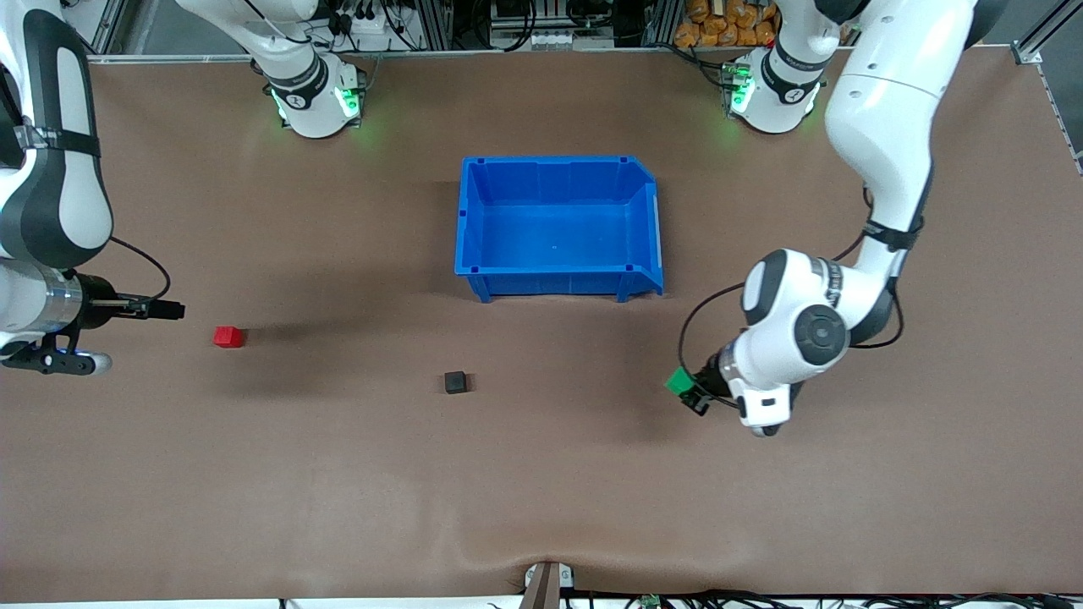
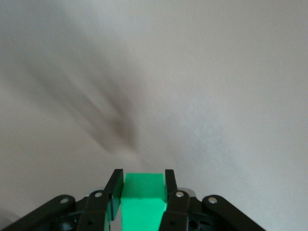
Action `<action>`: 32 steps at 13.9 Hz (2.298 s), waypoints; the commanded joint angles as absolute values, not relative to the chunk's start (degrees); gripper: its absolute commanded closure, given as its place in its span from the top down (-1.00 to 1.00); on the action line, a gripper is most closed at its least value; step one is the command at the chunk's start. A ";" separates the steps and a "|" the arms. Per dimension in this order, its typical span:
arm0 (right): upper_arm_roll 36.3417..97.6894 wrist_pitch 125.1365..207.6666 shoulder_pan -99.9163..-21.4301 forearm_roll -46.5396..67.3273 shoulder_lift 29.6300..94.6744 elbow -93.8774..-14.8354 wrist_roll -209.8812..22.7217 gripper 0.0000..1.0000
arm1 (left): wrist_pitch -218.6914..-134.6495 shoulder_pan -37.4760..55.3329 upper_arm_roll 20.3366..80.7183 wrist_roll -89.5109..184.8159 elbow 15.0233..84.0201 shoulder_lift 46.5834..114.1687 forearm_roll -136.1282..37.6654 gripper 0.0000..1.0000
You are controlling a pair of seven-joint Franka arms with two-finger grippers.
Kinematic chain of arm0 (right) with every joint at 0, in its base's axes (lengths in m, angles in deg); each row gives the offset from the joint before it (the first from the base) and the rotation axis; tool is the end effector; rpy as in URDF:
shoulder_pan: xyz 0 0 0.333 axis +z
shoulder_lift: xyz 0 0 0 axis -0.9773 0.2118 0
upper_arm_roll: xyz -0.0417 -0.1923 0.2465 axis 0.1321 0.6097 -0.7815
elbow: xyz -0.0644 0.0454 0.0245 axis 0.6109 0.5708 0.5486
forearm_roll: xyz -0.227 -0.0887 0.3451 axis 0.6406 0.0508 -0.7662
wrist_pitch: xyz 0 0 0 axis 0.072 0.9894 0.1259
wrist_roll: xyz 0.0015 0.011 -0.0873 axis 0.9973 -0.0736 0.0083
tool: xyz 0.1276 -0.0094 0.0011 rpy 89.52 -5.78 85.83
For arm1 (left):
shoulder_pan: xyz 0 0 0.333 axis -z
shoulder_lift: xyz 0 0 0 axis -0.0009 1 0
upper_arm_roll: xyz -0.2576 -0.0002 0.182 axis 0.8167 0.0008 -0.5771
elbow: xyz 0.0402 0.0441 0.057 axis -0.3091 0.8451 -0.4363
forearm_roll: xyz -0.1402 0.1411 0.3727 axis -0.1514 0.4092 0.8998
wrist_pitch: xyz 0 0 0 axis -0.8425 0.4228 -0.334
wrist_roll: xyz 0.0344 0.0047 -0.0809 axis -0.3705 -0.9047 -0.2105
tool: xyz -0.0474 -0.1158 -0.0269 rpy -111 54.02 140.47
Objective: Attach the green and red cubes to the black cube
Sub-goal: 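Carry the green cube with the left gripper beside the black cube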
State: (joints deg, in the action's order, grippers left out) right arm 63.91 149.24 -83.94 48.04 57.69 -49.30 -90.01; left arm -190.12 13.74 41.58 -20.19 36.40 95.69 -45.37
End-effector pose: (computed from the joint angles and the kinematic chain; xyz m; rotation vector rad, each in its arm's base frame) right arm 0.6410 -0.0954 0.3738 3.1070 -0.1852 -0.4002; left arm 0.6900 -0.2786 0.2143 2.6182 1.4203 -0.1372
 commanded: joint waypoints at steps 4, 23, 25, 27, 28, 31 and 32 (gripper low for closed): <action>63.32 151.23 -85.33 47.42 59.43 -49.38 -89.87 1.00 | -189.15 22.27 41.08 -35.62 24.17 103.53 -46.65 -1.00; 63.24 160.64 -86.21 47.15 62.94 -53.86 -90.22 1.00 | -198.80 38.90 35.72 -65.86 3.78 118.83 -47.09 -1.00; 63.24 161.52 -86.12 47.15 63.47 -53.86 -90.22 1.00 | -202.66 39.42 35.72 -67.88 3.69 120.31 -47.09 -1.00; 63.24 161.87 -86.21 47.15 64.44 -53.77 -90.22 1.00 | -206.80 40.13 35.72 -69.81 3.69 121.63 -47.09 -1.00; 63.24 162.31 -86.21 47.15 64.53 -53.77 -90.22 1.00 | -206.99 40.13 35.72 -70.17 3.69 121.64 -47.09 -1.00; 63.24 163.54 -86.21 47.15 65.05 -53.86 -90.22 1.00 | -208.13 40.92 35.72 -72.71 3.69 122.34 -47.09 -1.00; 63.32 164.59 -86.12 47.15 65.40 -53.86 -90.22 1.00 | -208.22 41.01 35.72 -73.59 3.69 122.43 -47.09 -1.00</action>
State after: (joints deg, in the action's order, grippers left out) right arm 63.92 163.13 -85.30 47.84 64.91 -53.78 -90.01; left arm -207.69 39.91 36.52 -71.47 7.73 119.78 -46.31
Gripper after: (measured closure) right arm 0.000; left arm 0.608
